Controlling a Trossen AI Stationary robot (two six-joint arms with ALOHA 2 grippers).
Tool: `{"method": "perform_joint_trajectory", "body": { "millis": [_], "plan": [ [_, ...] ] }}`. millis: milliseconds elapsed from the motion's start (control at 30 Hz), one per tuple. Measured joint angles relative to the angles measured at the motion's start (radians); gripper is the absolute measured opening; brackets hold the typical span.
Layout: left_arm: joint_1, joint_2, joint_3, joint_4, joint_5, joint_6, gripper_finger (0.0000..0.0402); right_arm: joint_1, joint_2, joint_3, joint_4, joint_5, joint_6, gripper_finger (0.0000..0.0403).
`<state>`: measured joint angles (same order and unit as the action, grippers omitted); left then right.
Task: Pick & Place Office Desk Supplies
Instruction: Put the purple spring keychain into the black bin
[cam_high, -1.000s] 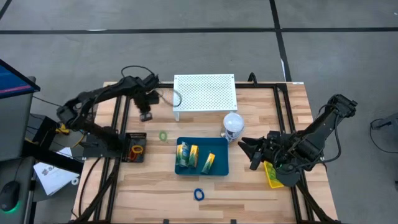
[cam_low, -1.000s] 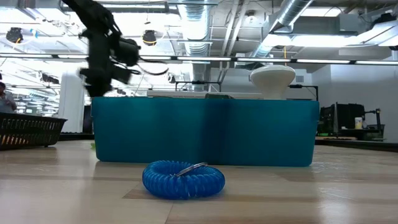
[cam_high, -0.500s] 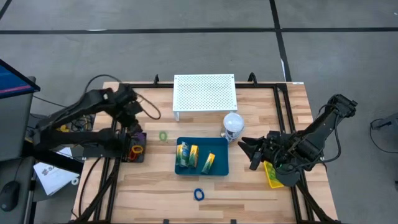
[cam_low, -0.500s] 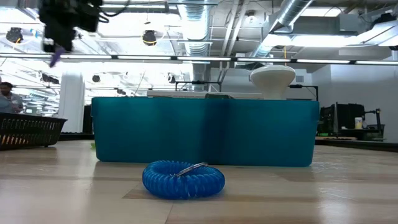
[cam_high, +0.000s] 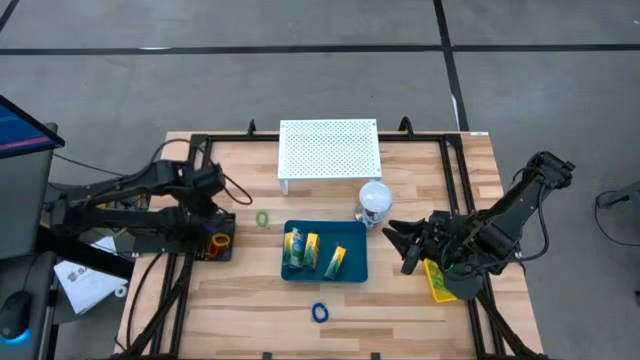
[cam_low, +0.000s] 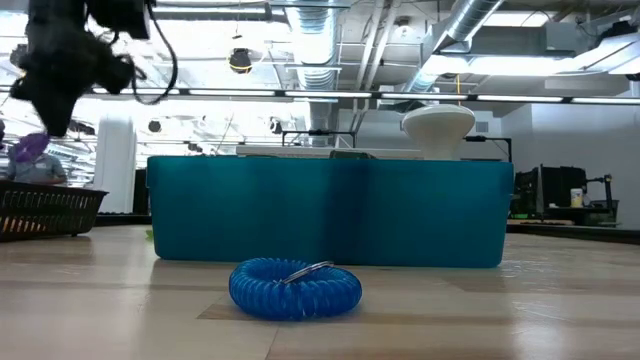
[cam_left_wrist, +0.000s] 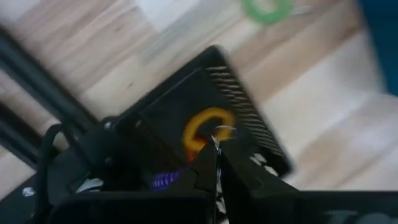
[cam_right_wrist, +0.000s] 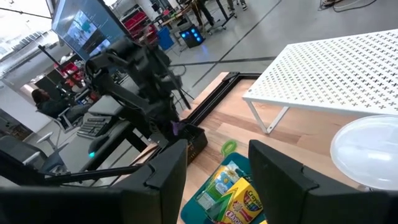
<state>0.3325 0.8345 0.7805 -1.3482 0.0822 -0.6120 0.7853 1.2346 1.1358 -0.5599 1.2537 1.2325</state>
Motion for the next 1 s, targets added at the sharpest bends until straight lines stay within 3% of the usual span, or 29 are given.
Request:
{"method": "perform_joint_trajectory", "body": {
  "millis": [300,1000],
  "plan": [
    [-0.013,-0.002,-0.113,0.126,-0.026,-0.041,0.0000,0.000,0.000,0.000,0.011,0.000,-0.002,0.0168],
    [-0.013,-0.002,-0.123,0.144,0.001,-0.045,0.0014,0.000,0.000,0.000,0.010,-0.002,-0.010,0.0168]
  ]
}}
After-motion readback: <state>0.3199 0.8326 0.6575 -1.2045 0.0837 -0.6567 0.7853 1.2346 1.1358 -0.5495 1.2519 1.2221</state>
